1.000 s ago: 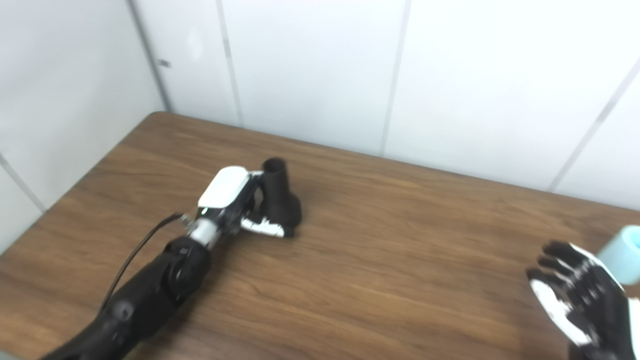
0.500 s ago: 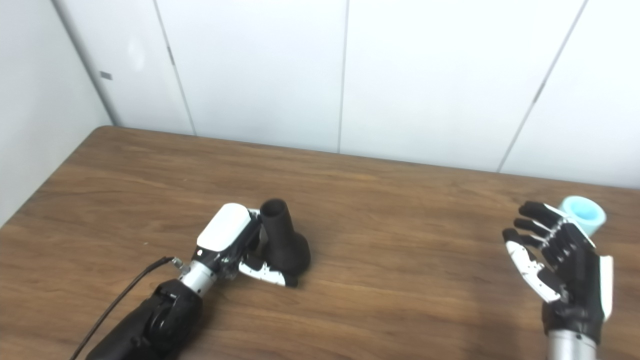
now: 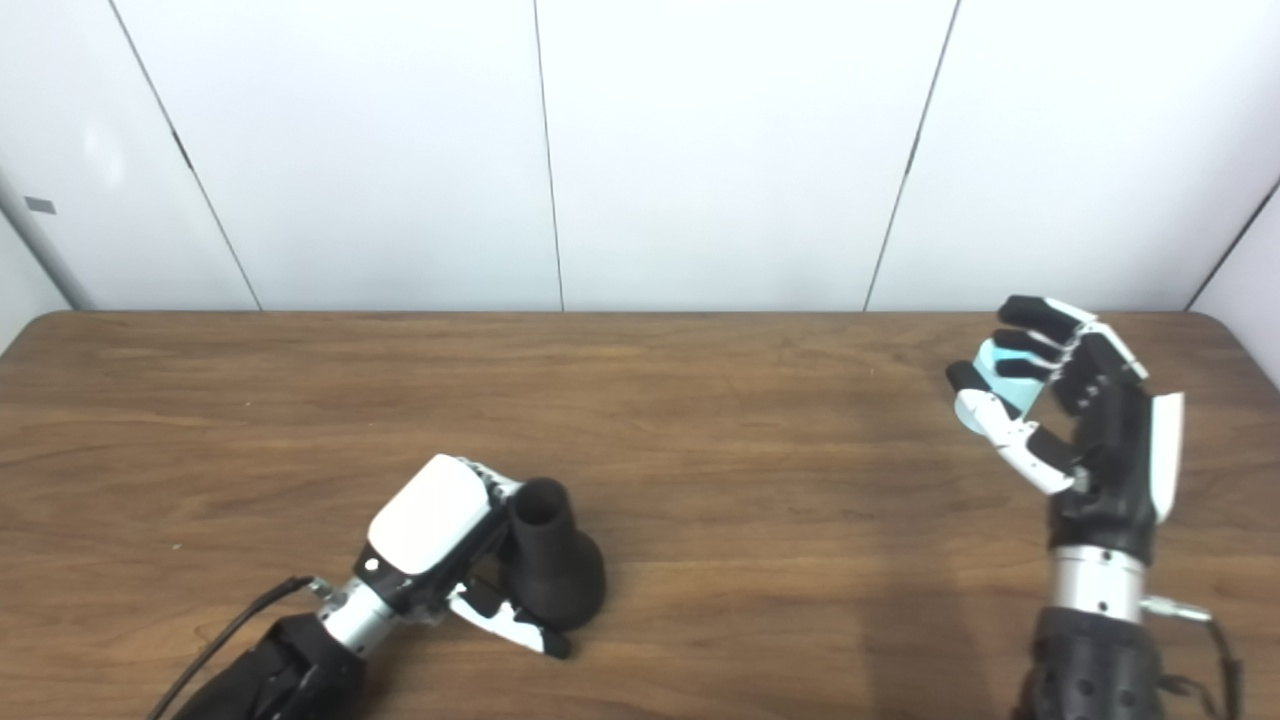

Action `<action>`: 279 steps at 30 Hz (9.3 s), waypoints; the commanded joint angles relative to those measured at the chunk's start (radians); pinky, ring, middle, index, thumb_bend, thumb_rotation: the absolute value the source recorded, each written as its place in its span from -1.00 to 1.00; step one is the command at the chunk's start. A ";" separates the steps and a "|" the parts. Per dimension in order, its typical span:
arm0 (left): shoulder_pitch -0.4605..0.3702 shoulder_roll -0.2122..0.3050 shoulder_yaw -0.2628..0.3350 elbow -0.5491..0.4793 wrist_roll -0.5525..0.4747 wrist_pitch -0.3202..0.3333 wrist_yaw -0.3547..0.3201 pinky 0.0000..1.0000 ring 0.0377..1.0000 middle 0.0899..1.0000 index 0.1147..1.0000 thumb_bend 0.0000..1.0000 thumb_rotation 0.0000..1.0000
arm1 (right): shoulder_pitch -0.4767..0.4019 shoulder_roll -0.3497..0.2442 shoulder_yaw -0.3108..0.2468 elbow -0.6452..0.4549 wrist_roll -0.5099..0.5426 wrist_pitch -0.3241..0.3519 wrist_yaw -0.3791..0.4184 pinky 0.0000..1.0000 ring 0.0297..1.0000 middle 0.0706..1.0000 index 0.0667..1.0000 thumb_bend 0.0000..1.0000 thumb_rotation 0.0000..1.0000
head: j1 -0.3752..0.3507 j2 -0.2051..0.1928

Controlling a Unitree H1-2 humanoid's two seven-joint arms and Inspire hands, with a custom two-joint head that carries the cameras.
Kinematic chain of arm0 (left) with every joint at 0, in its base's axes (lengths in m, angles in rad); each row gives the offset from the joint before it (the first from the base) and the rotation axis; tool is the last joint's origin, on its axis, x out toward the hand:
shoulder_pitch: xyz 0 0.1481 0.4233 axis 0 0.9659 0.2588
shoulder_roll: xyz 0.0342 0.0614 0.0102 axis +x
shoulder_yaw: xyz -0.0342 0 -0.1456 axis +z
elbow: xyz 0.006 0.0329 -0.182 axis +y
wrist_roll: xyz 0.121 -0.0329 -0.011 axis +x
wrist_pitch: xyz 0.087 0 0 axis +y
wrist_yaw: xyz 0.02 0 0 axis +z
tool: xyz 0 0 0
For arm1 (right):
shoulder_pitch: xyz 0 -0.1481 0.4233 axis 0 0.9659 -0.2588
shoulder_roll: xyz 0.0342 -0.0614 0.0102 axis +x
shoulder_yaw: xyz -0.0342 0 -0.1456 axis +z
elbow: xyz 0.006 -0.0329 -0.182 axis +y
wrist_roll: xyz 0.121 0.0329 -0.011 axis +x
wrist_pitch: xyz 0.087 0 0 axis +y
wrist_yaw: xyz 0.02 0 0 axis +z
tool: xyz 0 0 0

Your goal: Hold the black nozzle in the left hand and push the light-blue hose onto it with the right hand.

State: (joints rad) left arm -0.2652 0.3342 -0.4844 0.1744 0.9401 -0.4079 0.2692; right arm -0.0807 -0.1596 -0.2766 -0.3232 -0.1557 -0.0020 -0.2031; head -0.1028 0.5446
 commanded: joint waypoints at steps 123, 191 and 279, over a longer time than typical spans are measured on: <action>0.013 -0.006 -0.115 0.204 0.104 -0.056 0.175 -0.81 -0.78 -0.74 -0.17 0.04 -0.92 | -0.354 -0.199 0.191 0.865 -0.115 -0.055 -0.128 0.45 0.55 0.54 0.59 1.00 -0.26 | -0.260 -0.044; 0.020 -0.033 -0.124 0.187 0.125 -0.024 0.152 -0.84 -0.80 -0.76 -0.17 0.04 -0.92 | -0.217 -0.132 0.273 0.182 -0.144 0.009 0.070 -0.34 -0.26 -0.17 -0.01 0.04 -1.00 | -0.137 0.004; 0.056 -0.042 -0.179 0.152 0.042 0.014 -0.058 -0.81 -0.76 -0.69 -0.17 0.04 -0.92 | -0.125 0.112 0.460 0.086 -0.137 -0.280 0.238 -0.47 -0.38 -0.18 -0.01 0.04 -1.00 | -0.012 0.062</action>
State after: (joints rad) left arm -0.3503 0.3046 -0.5931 0.2627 0.9570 -0.3957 0.2541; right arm -0.1805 -0.0652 0.1798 -0.2285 -0.3131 -0.2229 0.0508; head -0.1135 0.6059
